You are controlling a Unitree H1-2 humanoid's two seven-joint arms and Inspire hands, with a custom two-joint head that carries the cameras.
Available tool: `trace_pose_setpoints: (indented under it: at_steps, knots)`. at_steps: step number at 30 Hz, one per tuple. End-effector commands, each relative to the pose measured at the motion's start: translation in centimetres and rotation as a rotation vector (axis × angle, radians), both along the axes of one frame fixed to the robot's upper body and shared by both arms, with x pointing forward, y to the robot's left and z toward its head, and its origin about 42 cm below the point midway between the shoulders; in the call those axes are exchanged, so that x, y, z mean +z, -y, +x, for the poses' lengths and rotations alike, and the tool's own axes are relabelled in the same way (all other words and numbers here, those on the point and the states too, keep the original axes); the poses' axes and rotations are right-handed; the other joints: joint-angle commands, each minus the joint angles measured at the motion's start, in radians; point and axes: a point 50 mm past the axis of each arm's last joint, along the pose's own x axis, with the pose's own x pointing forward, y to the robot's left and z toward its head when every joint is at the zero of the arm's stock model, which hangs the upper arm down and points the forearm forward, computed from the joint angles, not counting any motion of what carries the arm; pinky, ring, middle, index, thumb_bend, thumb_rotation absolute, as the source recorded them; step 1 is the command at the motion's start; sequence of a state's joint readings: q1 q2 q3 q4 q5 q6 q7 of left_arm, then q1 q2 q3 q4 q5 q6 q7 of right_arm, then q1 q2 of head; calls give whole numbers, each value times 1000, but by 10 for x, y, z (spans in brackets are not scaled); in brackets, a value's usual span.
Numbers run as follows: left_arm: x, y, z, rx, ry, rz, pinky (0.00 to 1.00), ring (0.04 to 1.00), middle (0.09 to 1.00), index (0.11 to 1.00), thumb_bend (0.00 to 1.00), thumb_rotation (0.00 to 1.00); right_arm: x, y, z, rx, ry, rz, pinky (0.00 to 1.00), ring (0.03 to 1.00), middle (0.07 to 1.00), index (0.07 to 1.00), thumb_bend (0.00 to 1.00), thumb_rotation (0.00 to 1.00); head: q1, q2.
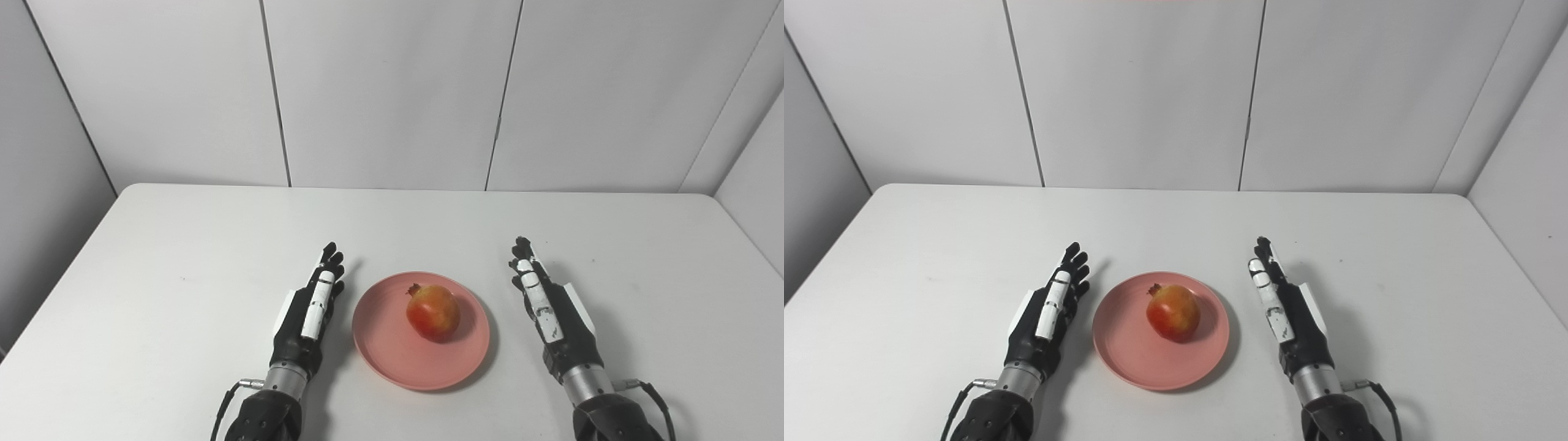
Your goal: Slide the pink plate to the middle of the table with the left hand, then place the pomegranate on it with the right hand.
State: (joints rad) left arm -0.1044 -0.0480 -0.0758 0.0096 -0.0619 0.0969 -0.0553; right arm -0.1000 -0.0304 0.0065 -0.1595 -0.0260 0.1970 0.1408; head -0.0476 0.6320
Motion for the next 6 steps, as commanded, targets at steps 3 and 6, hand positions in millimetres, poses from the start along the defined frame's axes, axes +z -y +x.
trace_pose_setpoints:
  at_steps: [3,6]
  knots:
    - [3,-1,-5,-4,42,3,1000,1000,1000,1000,372,1000,12,-6,5,24,92,39,995,994,1000,1000,251,1000,5,-3]
    - [1,-4,-7,-7,49,16,1000,1000,1000,1000,364,1000,11,-10,4,33,88,2,1000,998,1000,1000,233,1000,5,-3]
